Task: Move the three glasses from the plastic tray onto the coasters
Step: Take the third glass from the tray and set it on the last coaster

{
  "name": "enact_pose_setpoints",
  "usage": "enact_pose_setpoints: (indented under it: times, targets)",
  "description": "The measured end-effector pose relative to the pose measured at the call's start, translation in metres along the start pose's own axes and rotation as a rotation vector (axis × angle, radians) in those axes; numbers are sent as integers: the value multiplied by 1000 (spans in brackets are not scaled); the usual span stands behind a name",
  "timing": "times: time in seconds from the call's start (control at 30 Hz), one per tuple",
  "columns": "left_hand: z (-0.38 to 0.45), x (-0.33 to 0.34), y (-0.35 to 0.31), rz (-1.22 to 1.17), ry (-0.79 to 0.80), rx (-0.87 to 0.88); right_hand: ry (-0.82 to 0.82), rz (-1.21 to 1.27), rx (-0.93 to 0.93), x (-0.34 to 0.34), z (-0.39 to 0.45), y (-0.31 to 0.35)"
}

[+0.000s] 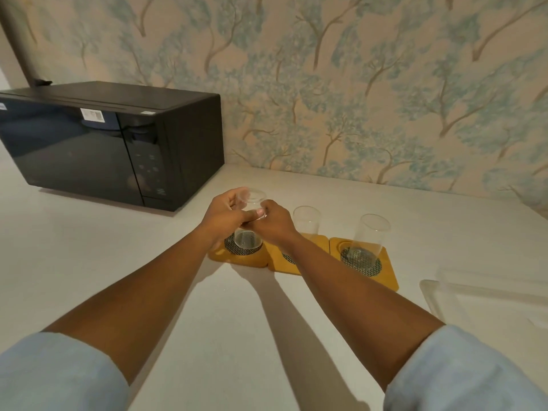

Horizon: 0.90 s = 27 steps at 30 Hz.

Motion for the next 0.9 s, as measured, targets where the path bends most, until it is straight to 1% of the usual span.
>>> enact_pose_setpoints:
  times: [0.13, 0.27, 0.53, 0.77, 0.9]
  targets:
    - [13, -7, 13, 40, -25, 2, -24, -28, 16, 16, 19, -7]
    - [26, -11, 26, 85, -16, -17, -39, -33, 40, 28, 31, -16]
    - [40, -16, 48, 105, -28, -36, -42, -87, 25, 41, 43, -27]
    - [40, -15, 51, 110, -53, -40, -57, -75, -8, 42, 41, -27]
    - [35, -13, 49, 177, -103, -61, -28, -88, 37, 41, 35, -28]
Point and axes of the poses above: each hand's wrist, its own z-axis towards the middle knuckle, its own x-axis out of the palm, y = z × x, the point moved 1 cm from there along z, towards the middle knuckle, and after that the axes turned 2 degrees about y, right-handed, at the moved point
